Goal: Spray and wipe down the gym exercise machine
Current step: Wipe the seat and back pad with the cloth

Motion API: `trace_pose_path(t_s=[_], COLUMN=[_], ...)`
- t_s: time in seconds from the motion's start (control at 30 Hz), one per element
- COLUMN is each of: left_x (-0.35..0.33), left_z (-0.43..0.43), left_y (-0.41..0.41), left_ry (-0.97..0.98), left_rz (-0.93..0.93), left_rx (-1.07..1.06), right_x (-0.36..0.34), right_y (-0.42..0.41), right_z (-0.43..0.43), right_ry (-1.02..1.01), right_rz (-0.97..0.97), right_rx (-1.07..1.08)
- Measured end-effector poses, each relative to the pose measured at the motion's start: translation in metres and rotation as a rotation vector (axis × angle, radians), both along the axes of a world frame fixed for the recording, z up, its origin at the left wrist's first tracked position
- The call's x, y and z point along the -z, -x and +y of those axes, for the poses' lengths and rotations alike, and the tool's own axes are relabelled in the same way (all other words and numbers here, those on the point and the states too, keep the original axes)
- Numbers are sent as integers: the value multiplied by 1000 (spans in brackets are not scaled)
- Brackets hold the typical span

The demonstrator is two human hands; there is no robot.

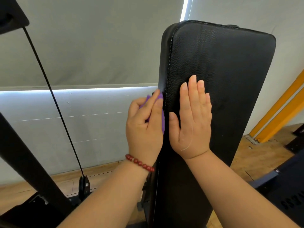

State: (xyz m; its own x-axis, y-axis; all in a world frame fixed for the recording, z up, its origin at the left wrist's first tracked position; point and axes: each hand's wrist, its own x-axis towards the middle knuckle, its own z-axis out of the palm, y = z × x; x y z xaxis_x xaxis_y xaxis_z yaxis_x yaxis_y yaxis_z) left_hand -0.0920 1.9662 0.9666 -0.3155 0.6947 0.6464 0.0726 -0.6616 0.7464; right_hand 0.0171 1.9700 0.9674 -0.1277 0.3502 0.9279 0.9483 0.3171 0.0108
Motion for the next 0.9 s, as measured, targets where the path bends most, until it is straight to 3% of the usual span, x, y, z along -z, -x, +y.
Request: trace_pose_path(t_s=[0.17, 0.3, 0.47, 0.6, 0.73, 0.9], left_x=[13, 52, 18, 21, 49, 29], left_z=[3, -15, -9, -8, -19, -10], left_y=[-9, -3, -8, -14, -10, -9], left_ry=[-56, 138, 210, 164, 296, 346], left_rz=[48, 13, -124, -67, -73, -135], left_rx=[-41, 63, 39, -18, 31, 31], right_x=[-1, 1, 38, 43, 44, 44], right_y=[2, 2, 2, 2, 2, 3], right_z=[-3, -6, -18, -16, -15, -15], right_ry=[31, 66, 155, 142, 128, 106], right_rz=[10, 3, -2, -2, 1, 13], right_rx=[23, 36, 52, 70, 68, 60])
